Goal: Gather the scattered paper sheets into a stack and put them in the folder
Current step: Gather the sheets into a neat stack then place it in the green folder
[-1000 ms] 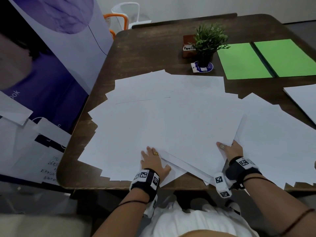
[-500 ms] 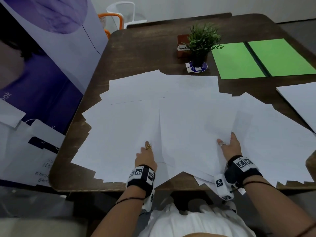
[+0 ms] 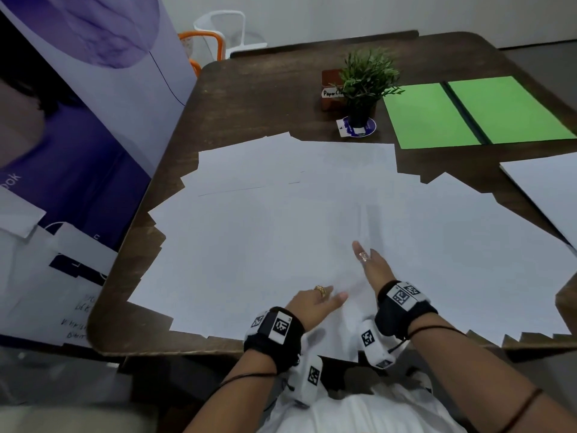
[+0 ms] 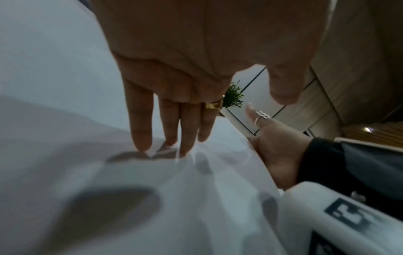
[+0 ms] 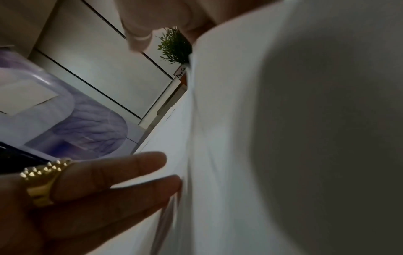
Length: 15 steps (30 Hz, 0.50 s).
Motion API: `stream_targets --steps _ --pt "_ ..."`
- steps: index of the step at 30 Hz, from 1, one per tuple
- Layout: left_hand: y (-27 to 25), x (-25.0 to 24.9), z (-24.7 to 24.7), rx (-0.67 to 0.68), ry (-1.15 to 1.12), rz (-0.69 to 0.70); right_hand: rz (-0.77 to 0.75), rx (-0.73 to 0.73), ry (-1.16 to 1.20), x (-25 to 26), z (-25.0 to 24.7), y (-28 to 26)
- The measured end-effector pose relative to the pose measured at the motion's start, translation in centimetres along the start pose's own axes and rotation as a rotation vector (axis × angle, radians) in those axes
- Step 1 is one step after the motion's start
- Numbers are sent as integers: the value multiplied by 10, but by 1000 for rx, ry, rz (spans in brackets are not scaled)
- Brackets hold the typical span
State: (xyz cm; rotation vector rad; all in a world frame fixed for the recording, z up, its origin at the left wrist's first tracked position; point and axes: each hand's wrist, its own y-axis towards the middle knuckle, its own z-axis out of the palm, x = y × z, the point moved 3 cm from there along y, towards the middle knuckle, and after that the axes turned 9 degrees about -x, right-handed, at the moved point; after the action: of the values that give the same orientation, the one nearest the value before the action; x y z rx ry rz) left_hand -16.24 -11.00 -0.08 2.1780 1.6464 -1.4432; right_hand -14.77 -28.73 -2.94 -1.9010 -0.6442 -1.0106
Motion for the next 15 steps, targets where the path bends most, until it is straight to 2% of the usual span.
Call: stream_targets --steps 2,4,7,9,11,13,15 --pt "2 5 0 37 -44 4 -72 -11 -137 2 1 2" --pt "8 12 -10 -58 -66 22 -149 -33 -213 1 0 3" --pt "19 30 -45 -479 -58 9 -236 -16 -137 6 -9 -1" --pt "24 39 -70 -667 -87 -47 -290 30 -92 15 -22 -8" --pt "29 40 -86 -665 -270 -92 -326 111 -64 27 -37 -14" --pt "40 30 -93 -557 -501 -7 -354 150 -29 39 -56 -19" --pt "47 7 -95 -512 -524 88 -390 125 -5 54 -75 -20"
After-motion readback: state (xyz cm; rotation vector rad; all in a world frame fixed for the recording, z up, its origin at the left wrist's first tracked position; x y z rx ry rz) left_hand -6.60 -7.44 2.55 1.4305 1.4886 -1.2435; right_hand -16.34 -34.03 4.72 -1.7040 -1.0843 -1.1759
